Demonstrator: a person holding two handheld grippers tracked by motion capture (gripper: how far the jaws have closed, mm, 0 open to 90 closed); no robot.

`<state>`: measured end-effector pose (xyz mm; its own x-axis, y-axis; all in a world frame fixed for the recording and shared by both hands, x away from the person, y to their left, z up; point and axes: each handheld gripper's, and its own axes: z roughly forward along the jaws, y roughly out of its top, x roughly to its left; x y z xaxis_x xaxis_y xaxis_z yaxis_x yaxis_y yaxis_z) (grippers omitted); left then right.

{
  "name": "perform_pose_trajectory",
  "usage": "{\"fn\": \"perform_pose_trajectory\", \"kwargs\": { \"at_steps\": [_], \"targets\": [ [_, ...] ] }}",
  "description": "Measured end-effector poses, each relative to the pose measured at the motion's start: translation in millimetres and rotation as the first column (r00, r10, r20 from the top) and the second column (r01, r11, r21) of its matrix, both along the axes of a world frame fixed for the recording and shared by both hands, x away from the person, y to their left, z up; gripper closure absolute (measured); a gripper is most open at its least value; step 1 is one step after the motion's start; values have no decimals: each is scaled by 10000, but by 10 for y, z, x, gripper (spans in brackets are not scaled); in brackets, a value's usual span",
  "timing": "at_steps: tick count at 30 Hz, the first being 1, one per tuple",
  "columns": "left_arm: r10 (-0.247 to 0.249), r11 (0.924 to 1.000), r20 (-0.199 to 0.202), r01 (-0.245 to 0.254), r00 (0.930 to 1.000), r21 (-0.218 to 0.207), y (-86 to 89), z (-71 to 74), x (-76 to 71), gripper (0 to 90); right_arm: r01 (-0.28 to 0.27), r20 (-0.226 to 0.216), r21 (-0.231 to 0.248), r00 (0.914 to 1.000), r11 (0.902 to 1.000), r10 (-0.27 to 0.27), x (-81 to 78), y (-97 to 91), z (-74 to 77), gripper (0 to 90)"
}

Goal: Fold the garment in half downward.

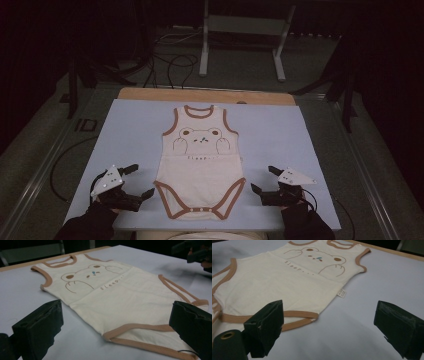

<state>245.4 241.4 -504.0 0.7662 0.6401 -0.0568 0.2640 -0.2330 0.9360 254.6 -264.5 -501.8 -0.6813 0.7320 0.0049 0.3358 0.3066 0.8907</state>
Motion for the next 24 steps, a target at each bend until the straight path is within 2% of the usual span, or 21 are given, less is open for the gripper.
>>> {"fn": "perform_pose_trajectory", "kwargs": {
  "at_steps": [3,6,11,15,19,24],
  "targets": [
    [49,10000,192,-48,9998,-54,7,-5,-3,3,-91,37,2,10000,10000,91,-9,8,8,90],
    [-62,10000,152,61,9999,17,-5,-14,7,3,-79,-23,12,10000,10000,79,-9,-8,5,90],
    [-251,9995,225,246,9994,216,-48,-14,20,3,-387,-31,75,9992,9992,387,-19,-31,24,89],
    [-326,9991,139,322,9994,263,-64,-12,39,3,-628,-208,99,9978,9980,630,-13,-46,28,89],
    [-329,9985,248,318,9992,446,-90,-16,48,3,-825,-342,25,9960,9966,826,-3,-24,-8,89],
    [-380,9973,268,362,9989,637,-114,-18,43,3,-850,-255,-43,9961,9964,849,-31,-12,6,89]
  ]
}}
